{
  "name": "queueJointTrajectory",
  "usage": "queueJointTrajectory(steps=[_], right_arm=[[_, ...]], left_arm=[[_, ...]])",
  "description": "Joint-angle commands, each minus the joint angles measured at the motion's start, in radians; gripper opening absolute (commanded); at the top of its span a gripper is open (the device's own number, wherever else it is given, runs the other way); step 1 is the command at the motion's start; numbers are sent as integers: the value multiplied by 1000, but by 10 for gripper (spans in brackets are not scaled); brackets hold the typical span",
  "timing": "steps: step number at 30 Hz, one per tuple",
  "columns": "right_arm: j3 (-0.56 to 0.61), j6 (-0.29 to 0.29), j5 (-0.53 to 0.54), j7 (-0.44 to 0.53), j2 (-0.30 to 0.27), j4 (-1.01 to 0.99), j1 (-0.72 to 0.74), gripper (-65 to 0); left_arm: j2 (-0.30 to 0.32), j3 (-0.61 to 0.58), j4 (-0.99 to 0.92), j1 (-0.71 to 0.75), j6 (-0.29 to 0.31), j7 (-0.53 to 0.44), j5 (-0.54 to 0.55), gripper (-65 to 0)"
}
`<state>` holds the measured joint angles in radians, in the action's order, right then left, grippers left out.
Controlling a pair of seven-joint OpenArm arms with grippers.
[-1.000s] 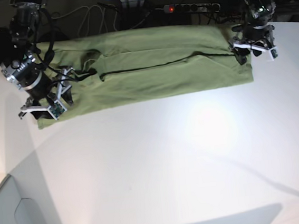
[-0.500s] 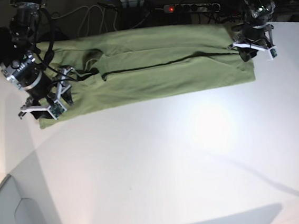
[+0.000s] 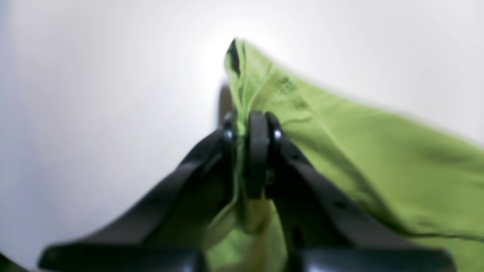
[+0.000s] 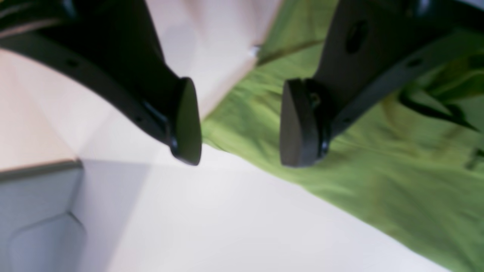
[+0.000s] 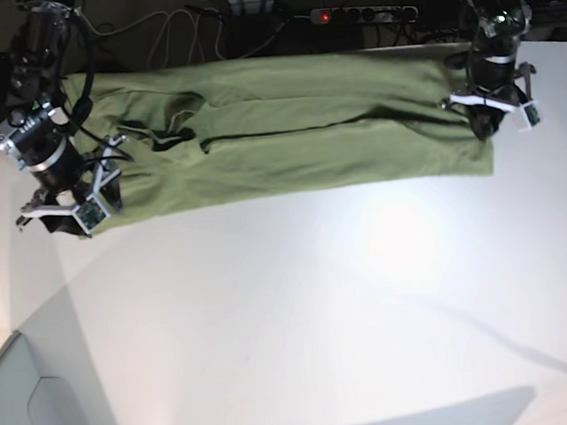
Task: Fold the T-shirt properly
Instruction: 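Fold the strip's end held by the left gripper over toward the right gripper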
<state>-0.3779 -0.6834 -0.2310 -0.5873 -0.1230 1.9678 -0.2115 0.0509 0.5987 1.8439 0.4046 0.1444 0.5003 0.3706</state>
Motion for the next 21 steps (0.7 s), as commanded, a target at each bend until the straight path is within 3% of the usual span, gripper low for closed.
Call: queueJointTrajectory(steps=[1, 5, 11, 21], right_arm=[[-17, -15, 11, 17, -7, 26, 8, -334], [-74, -15, 11, 17, -4, 31, 5, -334], [-152, -15, 14, 17, 26, 31, -29, -334], [-161, -15, 11, 17, 26, 40, -73, -334]], left_arm=[[-12, 2, 47, 4, 8, -19, 5, -650], [-53, -16, 141, 20, 7, -19, 3, -650], [-64, -193, 173, 47, 2, -21, -5, -650], [-148, -555, 162, 24, 2, -25, -278, -650]])
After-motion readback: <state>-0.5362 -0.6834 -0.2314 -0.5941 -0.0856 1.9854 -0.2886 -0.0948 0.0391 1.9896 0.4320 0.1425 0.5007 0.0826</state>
